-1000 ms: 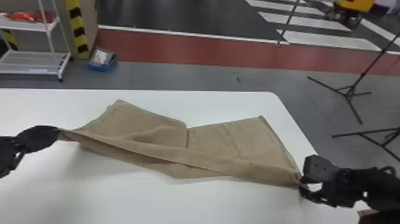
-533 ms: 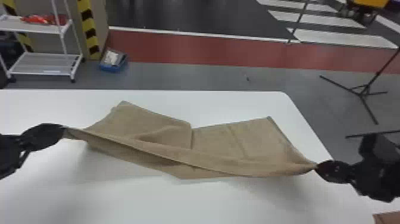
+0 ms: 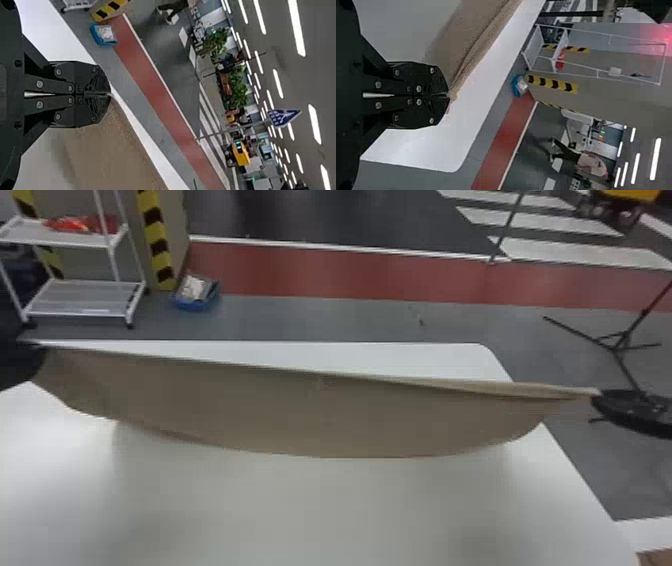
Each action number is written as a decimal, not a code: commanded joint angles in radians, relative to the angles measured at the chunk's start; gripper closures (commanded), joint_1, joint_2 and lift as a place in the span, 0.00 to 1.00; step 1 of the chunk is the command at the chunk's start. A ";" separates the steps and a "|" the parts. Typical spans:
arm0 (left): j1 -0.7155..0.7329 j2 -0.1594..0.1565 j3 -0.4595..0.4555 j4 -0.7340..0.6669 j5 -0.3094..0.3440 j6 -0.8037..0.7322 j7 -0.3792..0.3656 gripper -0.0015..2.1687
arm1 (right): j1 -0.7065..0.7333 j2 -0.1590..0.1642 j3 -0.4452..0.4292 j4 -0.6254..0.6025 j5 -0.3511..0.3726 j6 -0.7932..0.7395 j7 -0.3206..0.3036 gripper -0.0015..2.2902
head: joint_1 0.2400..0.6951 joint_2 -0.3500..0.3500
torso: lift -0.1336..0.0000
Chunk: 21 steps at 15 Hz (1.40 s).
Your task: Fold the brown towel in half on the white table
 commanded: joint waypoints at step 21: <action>0.121 0.051 -0.015 0.564 0.006 -1.048 0.348 0.87 | 0.198 0.098 0.141 0.181 0.086 -0.508 -0.198 0.99 | 1.00 0.35 | 0.06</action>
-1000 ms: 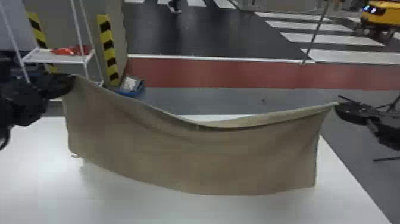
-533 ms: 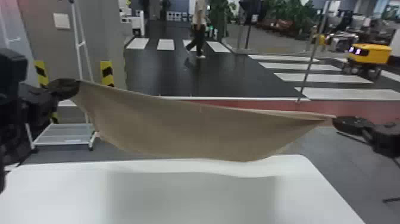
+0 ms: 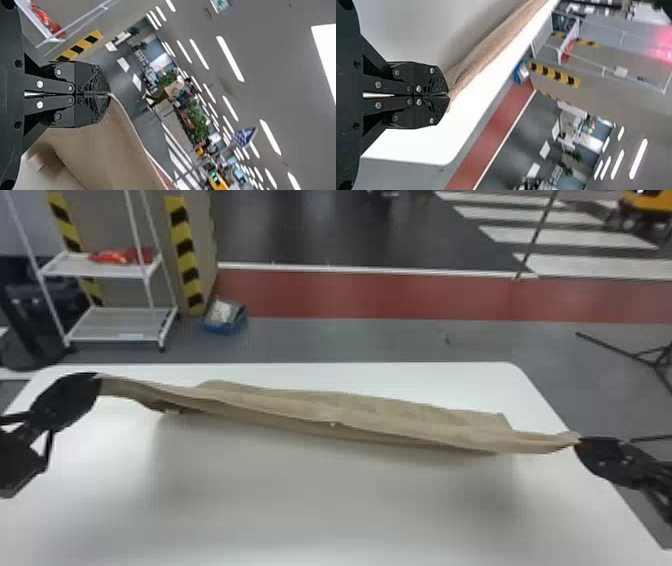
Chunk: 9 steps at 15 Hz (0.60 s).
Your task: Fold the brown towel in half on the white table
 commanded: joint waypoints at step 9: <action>0.271 0.056 0.273 0.186 0.109 -0.804 -0.484 0.87 | 0.153 0.013 -0.161 0.031 -0.065 -0.155 0.157 0.99 | 1.00 0.27 | 0.06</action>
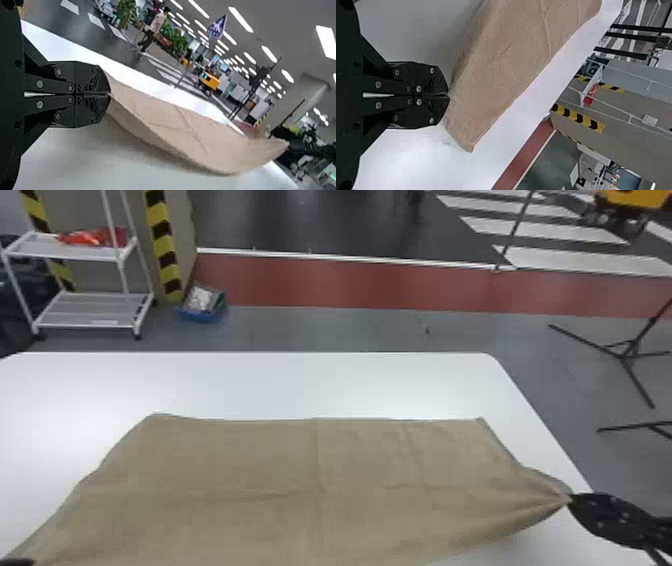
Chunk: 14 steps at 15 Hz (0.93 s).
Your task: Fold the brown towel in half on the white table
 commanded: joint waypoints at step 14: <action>0.042 -0.004 -0.106 -0.274 -0.062 0.057 -0.138 0.87 | -0.028 -0.004 0.006 0.079 0.071 -0.038 0.020 0.99 | 1.00 0.00 | 0.06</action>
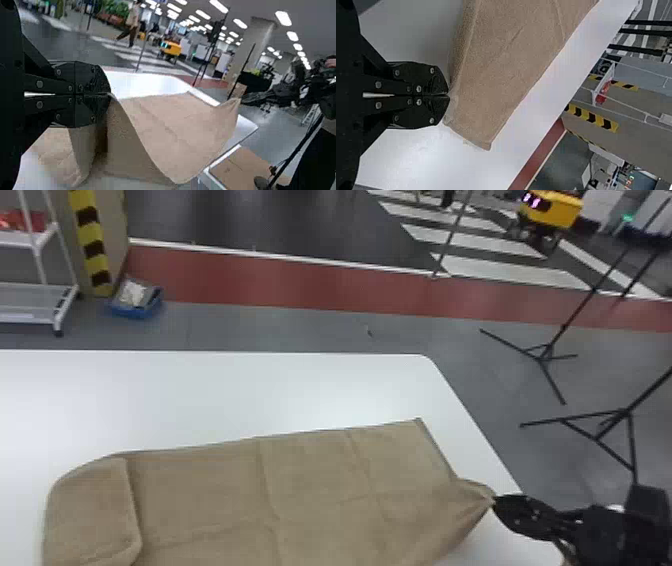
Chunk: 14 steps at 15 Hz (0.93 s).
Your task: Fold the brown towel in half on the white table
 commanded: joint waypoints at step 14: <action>-0.231 0.080 0.059 0.174 -0.050 0.161 0.111 0.87 | -0.240 -0.072 0.019 -0.103 -0.008 0.419 -0.044 0.99 | 1.00 0.20 | 0.06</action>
